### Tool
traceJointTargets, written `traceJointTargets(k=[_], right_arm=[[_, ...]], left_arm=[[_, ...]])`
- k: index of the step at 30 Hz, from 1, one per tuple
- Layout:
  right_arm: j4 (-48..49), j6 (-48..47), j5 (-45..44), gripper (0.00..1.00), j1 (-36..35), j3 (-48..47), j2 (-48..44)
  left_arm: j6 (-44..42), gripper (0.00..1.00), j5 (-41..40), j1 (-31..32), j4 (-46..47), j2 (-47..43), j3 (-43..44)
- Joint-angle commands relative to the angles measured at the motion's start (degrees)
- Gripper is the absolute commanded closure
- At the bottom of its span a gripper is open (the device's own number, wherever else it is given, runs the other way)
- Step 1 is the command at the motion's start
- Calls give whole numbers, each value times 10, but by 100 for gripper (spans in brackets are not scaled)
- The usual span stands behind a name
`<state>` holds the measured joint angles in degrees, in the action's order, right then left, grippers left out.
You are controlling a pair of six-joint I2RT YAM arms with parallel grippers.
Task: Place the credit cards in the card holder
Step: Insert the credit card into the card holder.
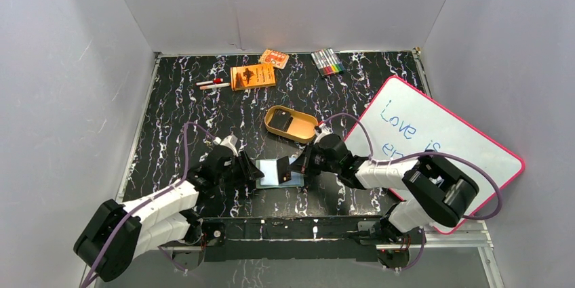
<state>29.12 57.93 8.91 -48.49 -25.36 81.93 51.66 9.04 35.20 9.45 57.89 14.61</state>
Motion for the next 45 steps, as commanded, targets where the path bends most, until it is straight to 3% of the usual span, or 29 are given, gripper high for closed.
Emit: traceJointTargets(k=[1,45], right_arm=[[-4,-2,-13,100,-2,-31,9],[44,66,11,100,-5,-39,90]], left_arm=[[1,60,-12,-2,0,5,-3],[3,71,-11,-2,6,17,-13]])
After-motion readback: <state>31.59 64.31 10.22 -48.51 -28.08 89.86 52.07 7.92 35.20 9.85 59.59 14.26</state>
